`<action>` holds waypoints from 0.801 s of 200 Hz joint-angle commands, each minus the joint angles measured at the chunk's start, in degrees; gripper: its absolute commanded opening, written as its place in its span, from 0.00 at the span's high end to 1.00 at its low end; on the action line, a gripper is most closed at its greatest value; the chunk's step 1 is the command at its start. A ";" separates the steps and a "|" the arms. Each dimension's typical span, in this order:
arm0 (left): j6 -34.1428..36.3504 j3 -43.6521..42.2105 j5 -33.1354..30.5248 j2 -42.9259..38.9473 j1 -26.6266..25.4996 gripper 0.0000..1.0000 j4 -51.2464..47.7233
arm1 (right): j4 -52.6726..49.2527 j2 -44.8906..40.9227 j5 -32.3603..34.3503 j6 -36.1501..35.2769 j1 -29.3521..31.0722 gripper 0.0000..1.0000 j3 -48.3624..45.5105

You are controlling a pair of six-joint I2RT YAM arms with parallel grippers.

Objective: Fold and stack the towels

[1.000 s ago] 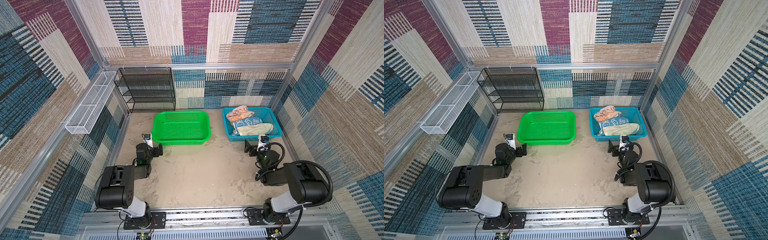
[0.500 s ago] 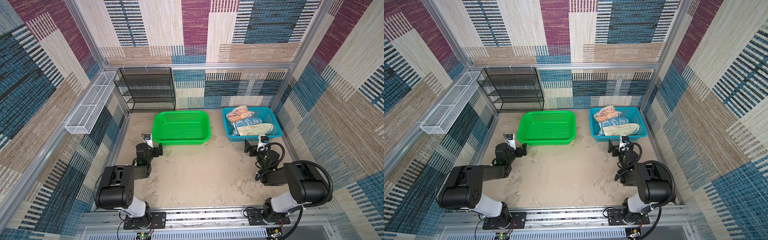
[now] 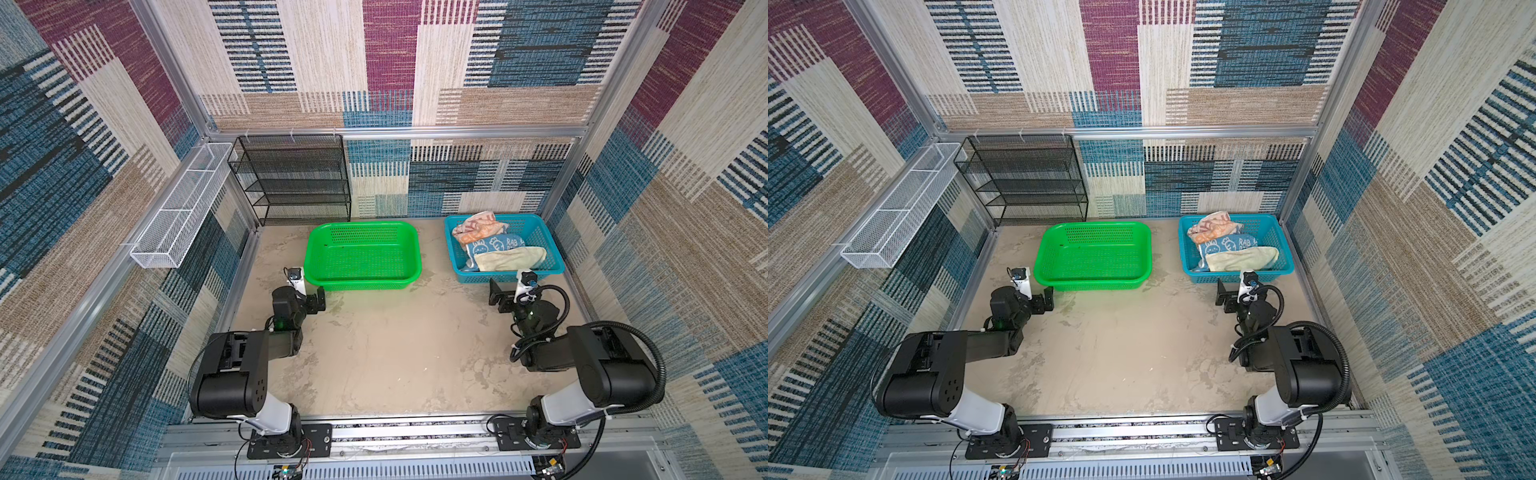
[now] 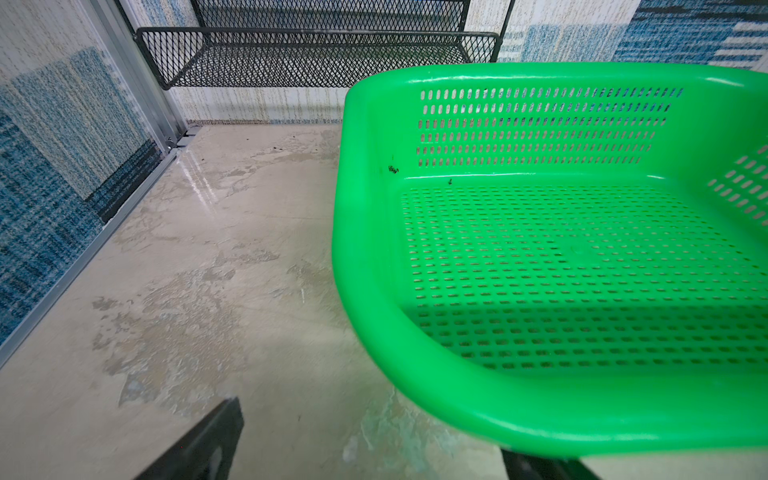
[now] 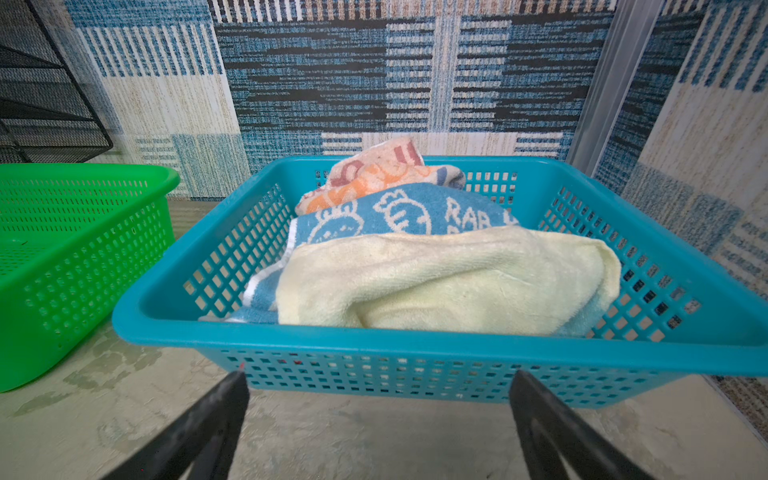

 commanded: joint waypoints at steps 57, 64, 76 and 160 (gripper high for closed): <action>0.42 -2.41 0.90 -1.43 -0.01 0.00 4.43 | 0.19 -1.35 -3.77 -1.31 0.02 0.00 0.44; 0.41 -3.25 1.09 -2.36 0.04 0.00 5.22 | -0.99 -2.51 -4.95 -1.91 0.02 0.00 0.53; 0.34 -4.25 0.98 -5.06 0.04 0.00 4.60 | -4.03 -5.16 -6.09 -2.14 0.02 0.00 0.94; -9.12 0.76 -5.60 -27.31 -0.10 0.00 -27.88 | -26.72 -15.68 -8.71 3.84 0.90 0.00 5.36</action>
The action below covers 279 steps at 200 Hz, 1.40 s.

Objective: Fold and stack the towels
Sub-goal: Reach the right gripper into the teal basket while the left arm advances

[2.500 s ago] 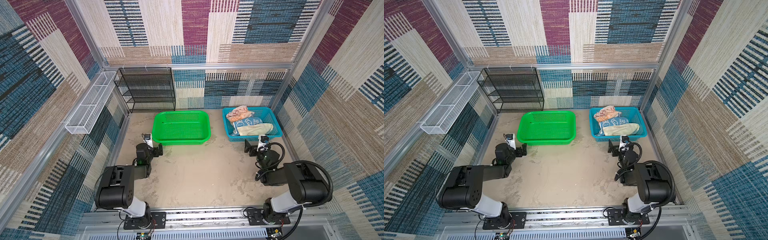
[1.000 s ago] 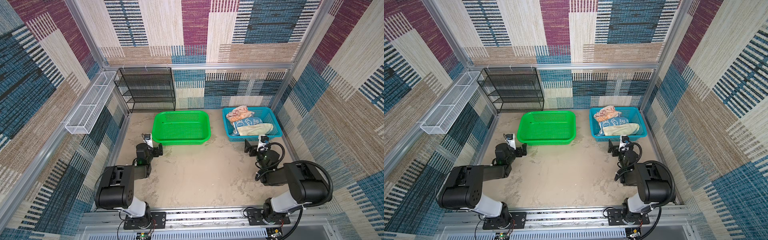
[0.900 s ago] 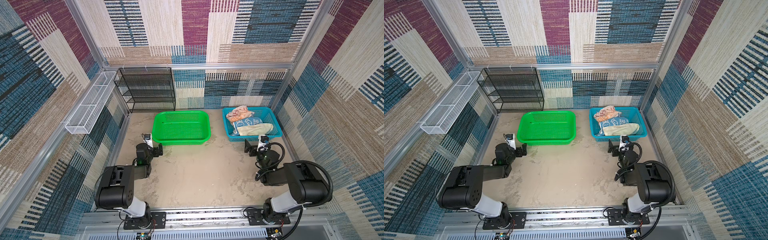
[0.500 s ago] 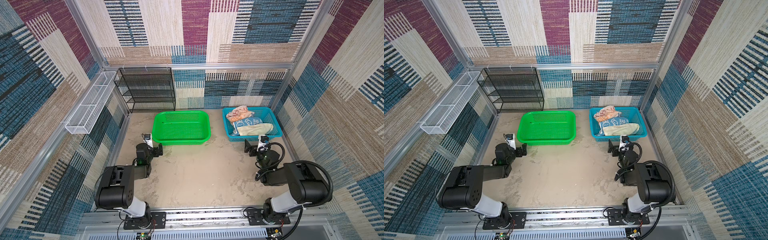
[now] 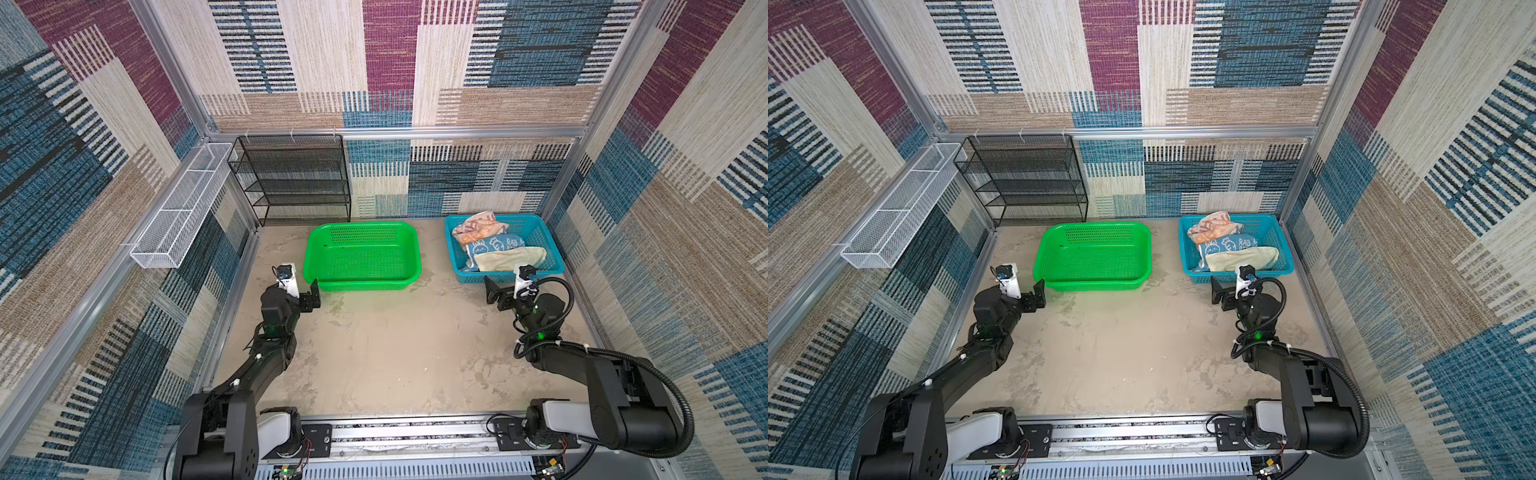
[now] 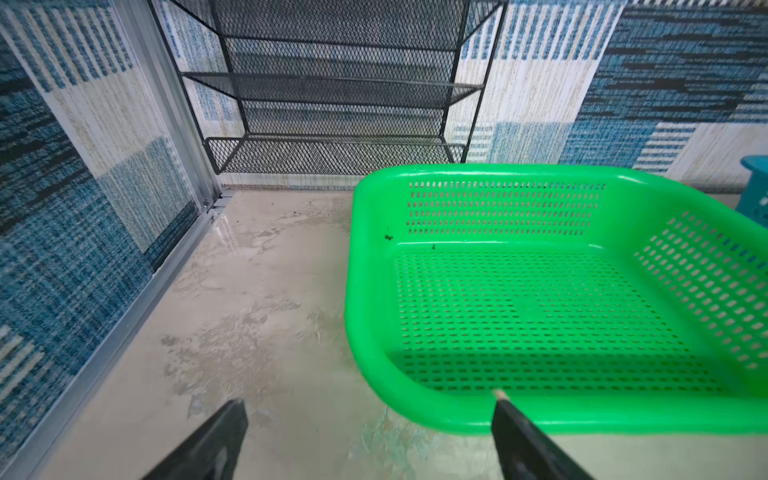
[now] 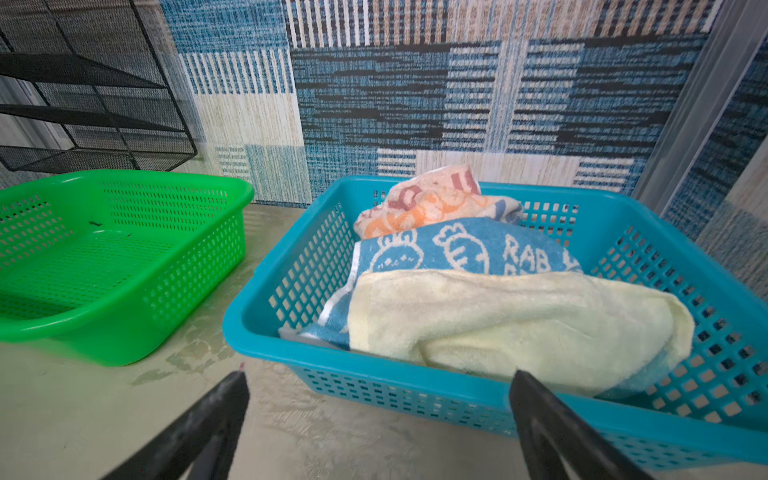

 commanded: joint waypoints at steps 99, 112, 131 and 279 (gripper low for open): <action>-20.29 11.70 3.59 -5.71 -9.75 0.01 -26.93 | -43.63 -3.59 14.52 15.74 4.57 0.00 23.05; -19.92 12.23 3.37 -5.27 -12.64 0.00 -26.95 | -47.06 -0.98 15.14 17.09 4.68 0.00 26.79; -19.27 13.12 2.30 -4.22 -17.25 0.01 -27.00 | -48.13 2.60 12.33 16.37 6.16 0.00 30.49; -17.18 32.71 -0.05 16.54 -35.23 0.00 -31.00 | -51.60 17.25 22.60 21.32 21.93 0.00 49.19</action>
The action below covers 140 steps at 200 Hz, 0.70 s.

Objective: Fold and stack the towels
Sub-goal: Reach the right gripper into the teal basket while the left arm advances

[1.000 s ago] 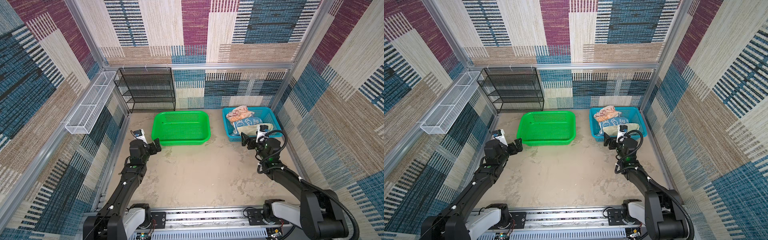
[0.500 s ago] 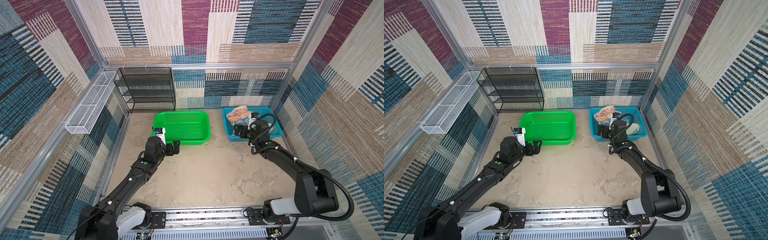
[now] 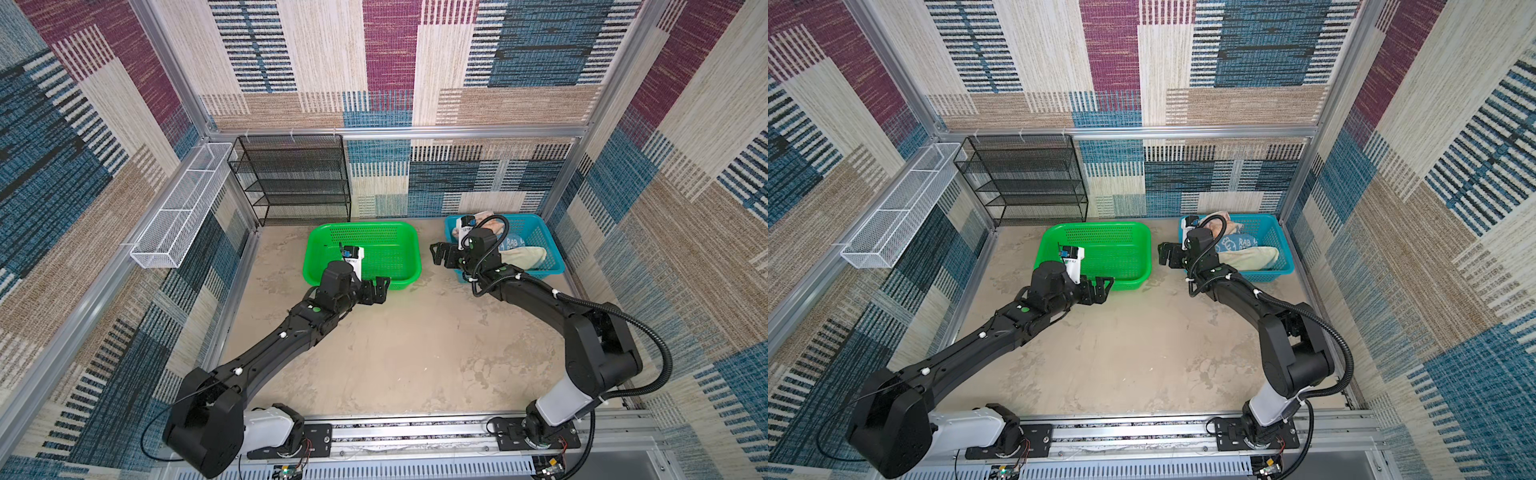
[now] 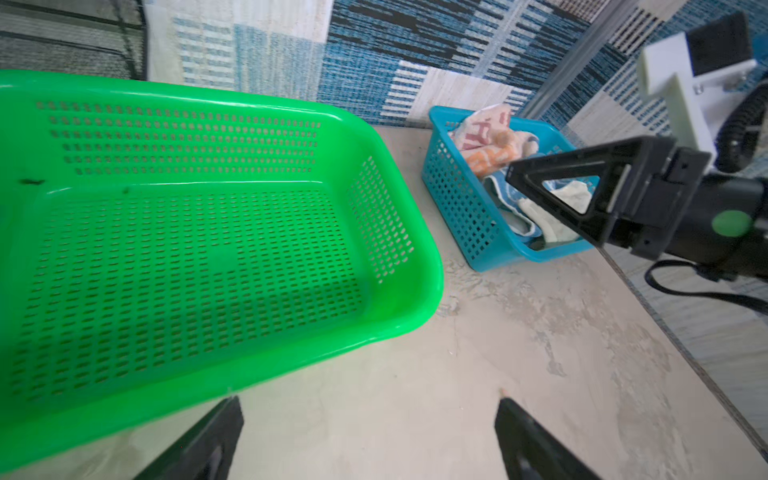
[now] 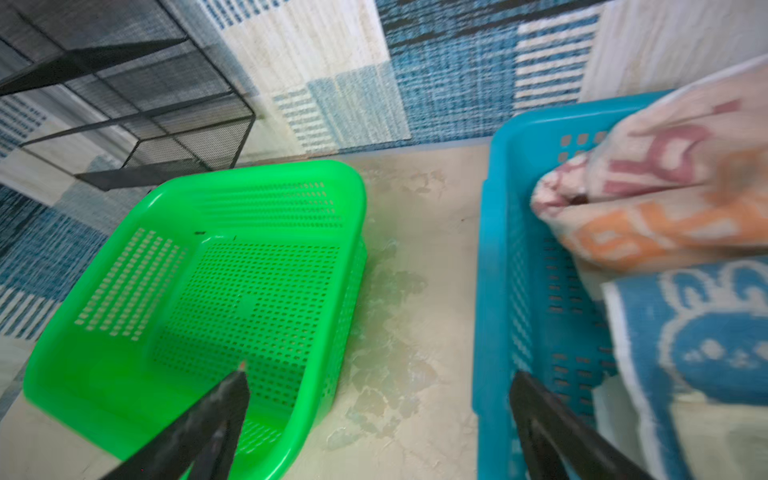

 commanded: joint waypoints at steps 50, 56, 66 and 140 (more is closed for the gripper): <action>2.14 31.14 -6.18 25.83 -6.21 0.00 -20.59 | -8.94 -3.89 15.78 0.58 -3.13 0.00 4.47; 2.31 34.52 -6.46 28.26 -6.52 0.00 -23.23 | -8.86 -4.45 15.52 0.56 -3.84 0.00 4.05; 2.49 40.27 -7.37 32.66 -7.01 0.00 -27.41 | -8.50 -5.68 14.74 0.64 -5.44 0.00 3.07; 2.09 69.25 -15.97 54.63 -7.87 0.00 -48.84 | -5.80 -10.83 14.03 -1.99 -7.93 0.00 -3.88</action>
